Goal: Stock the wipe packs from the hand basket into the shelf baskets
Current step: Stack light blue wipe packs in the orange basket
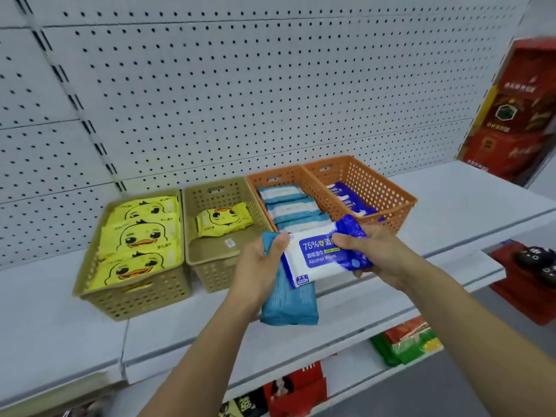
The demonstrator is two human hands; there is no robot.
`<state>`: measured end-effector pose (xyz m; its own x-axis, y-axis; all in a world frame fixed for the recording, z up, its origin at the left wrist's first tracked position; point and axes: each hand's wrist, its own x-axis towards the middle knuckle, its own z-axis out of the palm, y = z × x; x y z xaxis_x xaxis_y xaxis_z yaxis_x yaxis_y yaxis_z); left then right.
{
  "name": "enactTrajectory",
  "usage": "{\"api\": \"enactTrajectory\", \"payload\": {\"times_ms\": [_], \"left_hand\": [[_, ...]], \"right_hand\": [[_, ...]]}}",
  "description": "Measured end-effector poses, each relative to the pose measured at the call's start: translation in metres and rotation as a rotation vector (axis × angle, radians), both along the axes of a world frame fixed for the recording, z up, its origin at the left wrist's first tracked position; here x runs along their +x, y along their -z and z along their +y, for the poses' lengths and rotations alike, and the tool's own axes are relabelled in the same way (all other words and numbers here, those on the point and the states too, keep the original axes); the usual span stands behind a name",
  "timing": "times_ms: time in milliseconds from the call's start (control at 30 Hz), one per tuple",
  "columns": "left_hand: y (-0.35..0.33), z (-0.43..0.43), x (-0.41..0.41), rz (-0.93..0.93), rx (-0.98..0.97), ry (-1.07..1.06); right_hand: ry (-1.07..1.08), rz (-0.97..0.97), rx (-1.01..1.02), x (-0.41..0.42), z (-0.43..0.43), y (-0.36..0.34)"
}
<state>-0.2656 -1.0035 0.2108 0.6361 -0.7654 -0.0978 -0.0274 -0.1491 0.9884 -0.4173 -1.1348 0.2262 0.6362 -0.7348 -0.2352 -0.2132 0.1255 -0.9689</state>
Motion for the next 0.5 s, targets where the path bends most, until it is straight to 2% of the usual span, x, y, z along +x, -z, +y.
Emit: {"api": "enactTrajectory", "payload": {"times_ms": [67, 200, 267, 367, 500], "left_hand": [[-0.003, -0.02, 0.005, -0.013, -0.019, -0.025], [-0.009, -0.056, 0.014, 0.012, -0.042, -0.116], [-0.012, -0.077, 0.016, 0.028, -0.056, -0.168], [-0.017, -0.109, 0.016, 0.102, -0.069, -0.246], [-0.021, -0.149, 0.019, 0.11, -0.041, -0.362]], "right_hand": [[0.073, -0.048, -0.018, 0.003, -0.032, -0.004], [0.405, -0.163, -0.04, 0.002, -0.11, -0.016], [0.495, -0.19, -0.068, 0.002, -0.148, -0.023], [0.503, -0.129, -0.14, 0.011, -0.199, -0.026], [0.345, 0.073, -0.214, 0.04, -0.251, -0.02]]}}
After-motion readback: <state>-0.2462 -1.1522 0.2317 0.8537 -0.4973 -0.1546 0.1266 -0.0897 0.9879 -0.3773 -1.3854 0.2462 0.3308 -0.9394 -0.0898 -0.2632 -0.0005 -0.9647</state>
